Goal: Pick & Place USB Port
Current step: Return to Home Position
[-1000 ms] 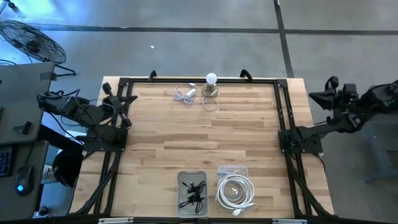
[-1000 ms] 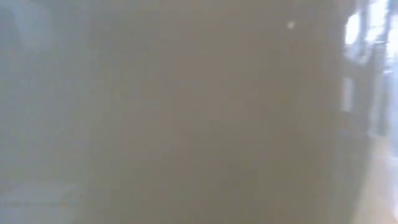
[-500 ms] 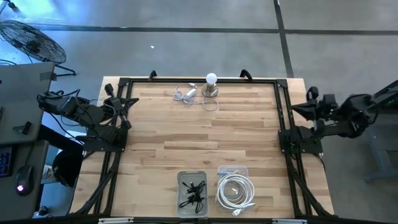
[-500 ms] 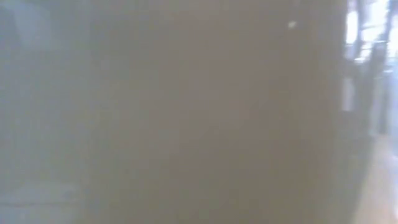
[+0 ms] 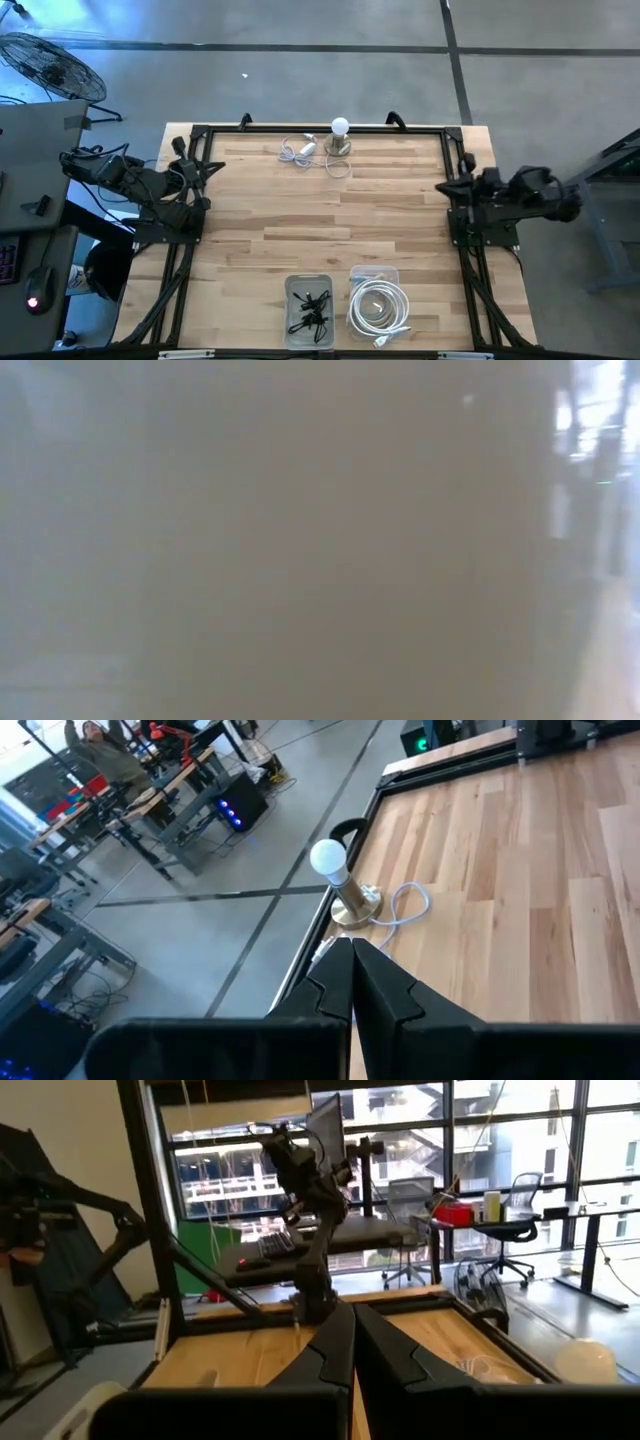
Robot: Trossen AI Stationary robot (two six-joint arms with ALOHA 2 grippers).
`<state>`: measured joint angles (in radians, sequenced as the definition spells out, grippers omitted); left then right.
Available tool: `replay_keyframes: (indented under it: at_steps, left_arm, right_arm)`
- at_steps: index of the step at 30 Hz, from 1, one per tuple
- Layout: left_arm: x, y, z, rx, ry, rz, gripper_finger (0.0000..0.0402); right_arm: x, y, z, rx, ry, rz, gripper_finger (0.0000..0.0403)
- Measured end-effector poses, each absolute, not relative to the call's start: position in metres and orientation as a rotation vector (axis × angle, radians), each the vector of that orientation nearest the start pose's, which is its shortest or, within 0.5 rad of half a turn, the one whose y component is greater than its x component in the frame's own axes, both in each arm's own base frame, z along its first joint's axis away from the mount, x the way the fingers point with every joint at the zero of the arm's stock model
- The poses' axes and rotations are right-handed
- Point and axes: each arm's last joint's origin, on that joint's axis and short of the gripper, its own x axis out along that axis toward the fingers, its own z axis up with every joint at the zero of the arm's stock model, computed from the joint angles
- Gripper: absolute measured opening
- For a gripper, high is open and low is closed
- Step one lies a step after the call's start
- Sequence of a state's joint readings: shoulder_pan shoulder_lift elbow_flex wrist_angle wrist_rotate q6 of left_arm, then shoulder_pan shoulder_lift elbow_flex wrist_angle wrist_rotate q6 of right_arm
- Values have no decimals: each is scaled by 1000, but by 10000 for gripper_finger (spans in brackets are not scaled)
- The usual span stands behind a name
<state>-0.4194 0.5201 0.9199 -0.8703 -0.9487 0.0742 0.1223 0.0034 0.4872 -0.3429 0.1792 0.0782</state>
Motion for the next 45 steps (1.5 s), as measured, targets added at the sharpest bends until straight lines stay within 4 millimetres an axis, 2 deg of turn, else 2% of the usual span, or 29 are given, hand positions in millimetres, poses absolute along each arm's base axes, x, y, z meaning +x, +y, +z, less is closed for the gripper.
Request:
replay_keyframes:
  at_steps: [11,16,22,31,35,40,43,45]
  left_arm:
    - [73,-7,347,396,400,470,0]
    - [73,-8,346,412,406,443,0]
    - [73,-8,345,415,420,409,0]
    - [71,-8,341,446,463,375,0]
    - [70,-8,337,467,487,356,0]
    - [66,-7,314,476,442,314,0]
    - [58,-4,298,461,380,296,0]
    - [52,-2,291,450,323,276,0]
  right_arm:
    - [79,5,229,115,-193,-40,0]
    - [87,6,212,95,-231,-23,0]
    - [92,7,195,95,-199,-24,0]
    - [95,7,184,53,-187,-53,0]
    - [96,4,180,102,-152,-132,0]
    - [96,2,173,264,-100,-224,1]
    - [97,2,173,278,-104,-229,3]
    - [97,1,174,220,-99,-237,4]
